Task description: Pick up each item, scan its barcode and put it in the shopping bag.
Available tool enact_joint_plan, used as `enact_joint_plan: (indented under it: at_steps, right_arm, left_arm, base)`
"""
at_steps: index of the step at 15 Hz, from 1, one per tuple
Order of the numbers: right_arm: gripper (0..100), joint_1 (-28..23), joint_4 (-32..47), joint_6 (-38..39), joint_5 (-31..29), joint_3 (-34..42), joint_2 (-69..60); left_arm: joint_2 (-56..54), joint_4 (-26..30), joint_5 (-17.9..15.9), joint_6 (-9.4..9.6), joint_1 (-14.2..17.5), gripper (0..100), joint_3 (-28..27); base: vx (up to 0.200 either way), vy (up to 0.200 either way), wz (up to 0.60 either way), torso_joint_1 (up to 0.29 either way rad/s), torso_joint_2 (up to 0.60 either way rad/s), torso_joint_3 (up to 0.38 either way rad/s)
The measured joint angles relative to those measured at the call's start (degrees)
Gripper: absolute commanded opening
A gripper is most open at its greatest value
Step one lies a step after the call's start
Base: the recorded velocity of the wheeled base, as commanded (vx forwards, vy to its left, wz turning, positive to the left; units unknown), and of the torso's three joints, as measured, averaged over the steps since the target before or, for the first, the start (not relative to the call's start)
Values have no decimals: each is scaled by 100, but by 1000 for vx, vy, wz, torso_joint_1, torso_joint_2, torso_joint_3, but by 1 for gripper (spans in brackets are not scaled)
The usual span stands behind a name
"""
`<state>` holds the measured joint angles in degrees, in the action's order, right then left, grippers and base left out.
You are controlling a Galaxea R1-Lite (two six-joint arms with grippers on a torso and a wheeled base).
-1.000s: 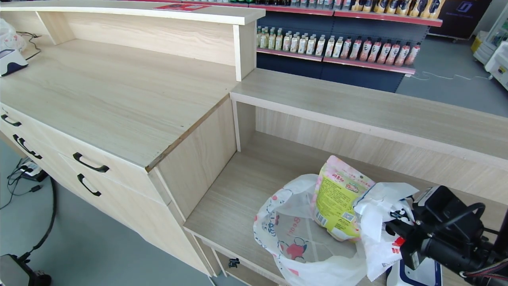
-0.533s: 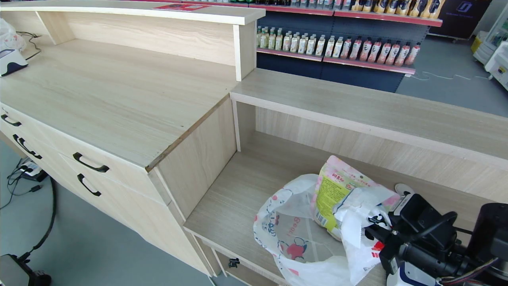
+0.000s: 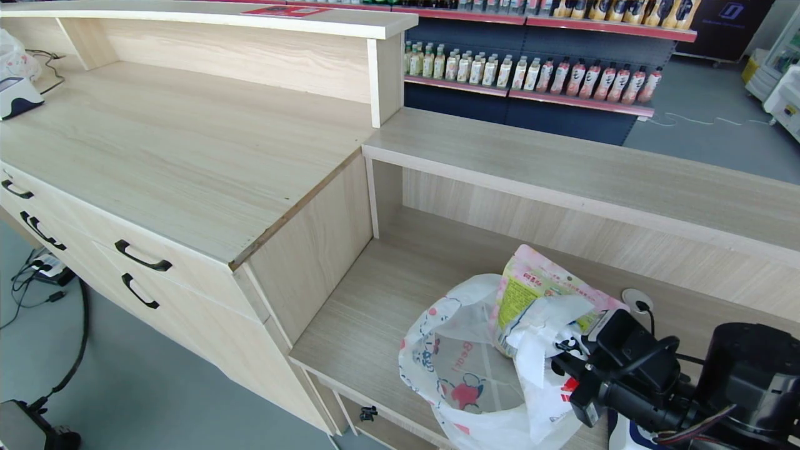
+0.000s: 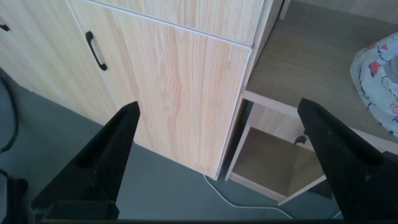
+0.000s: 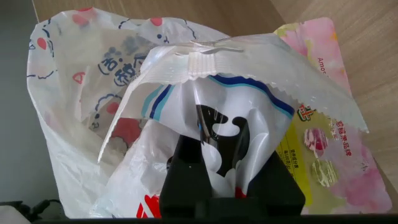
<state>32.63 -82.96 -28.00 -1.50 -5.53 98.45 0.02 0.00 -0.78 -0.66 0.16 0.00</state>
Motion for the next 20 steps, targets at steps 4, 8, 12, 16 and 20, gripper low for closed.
enact_joint_plan:
  at_steps: [4,8,12,16,20]
  right_arm:
    - [0,2,-441,41,6,-69,293]
    - [0,-59,-512,45,11,-245,212]
    - [0,-149,-517,28,13,-427,234]
    - [0,-108,-532,-145,27,-529,496]
    - [0,2,-536,-161,28,-396,742]
  left_arm:
    - [0,0,0,0,0,100,0]
    - [0,0,0,-2,0,100,0]
    - [0,0,0,0,0,100,0]
    - [0,0,-1,0,0,100,0]
    - [0,0,-1,-2,0,100,0]
  base:
    - [0,0,0,0,0,0]
    - [0,0,0,0,0,0]
    - [0,0,0,0,0,0]
    - [0,0,0,0,0,0]
    - [0,0,0,0,0,0]
